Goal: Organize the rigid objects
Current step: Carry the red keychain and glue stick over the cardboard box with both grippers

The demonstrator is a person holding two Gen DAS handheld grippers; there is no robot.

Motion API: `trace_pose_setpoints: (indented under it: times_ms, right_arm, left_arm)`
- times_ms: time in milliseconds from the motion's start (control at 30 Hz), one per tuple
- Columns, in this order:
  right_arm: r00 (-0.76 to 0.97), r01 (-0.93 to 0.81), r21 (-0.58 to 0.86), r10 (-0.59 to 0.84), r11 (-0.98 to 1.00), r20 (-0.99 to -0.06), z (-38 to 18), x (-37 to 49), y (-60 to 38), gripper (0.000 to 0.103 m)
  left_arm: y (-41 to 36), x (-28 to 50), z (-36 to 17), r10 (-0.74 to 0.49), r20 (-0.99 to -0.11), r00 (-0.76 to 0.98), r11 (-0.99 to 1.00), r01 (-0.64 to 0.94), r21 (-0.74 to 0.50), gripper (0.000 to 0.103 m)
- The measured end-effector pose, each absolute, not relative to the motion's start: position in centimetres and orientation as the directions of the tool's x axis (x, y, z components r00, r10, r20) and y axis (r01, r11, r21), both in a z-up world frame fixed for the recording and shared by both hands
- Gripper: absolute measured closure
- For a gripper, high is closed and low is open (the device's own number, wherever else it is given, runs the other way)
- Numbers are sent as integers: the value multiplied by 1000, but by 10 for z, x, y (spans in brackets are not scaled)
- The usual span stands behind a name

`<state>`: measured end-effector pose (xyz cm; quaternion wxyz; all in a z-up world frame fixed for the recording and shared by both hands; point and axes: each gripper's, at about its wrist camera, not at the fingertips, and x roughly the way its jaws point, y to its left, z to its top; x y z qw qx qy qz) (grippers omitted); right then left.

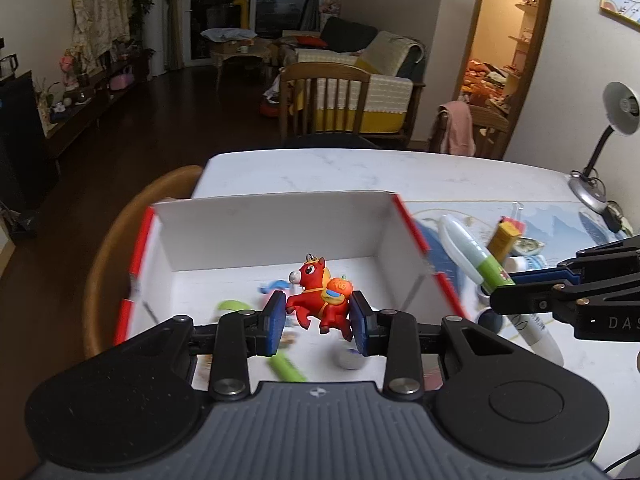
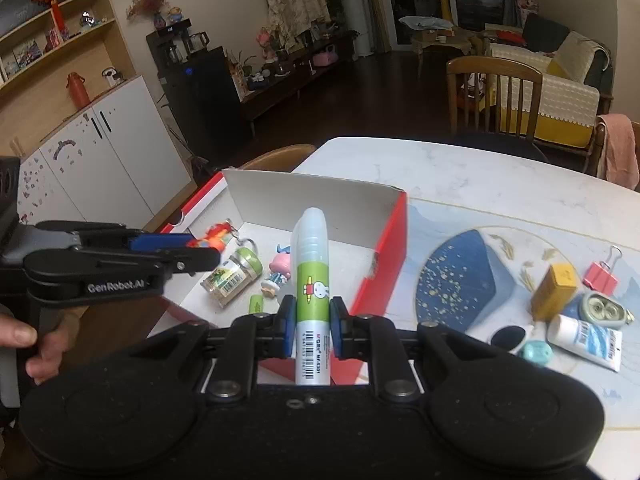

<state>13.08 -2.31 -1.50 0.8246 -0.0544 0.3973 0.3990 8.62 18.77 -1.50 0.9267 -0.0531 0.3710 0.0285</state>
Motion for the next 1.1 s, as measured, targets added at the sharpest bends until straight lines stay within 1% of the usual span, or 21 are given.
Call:
trace_pose_setpoints:
  times_ms: [267, 700, 1100]
  right_arm:
    - [365, -696, 199, 579, 690, -729, -27, 146, 12, 86]
    - [377, -701, 100, 486, 706, -788, -55, 182, 68, 86]
    - [333, -720, 62, 422, 691, -843, -88, 197, 102, 86]
  left_arm:
    - [222, 100, -26, 48, -719, 693, 993, -111, -40, 70]
    - [261, 147, -56, 99, -781, 617, 993, -114, 36, 70]
    - [267, 178, -83, 82, -853, 515, 996, -58, 61, 70]
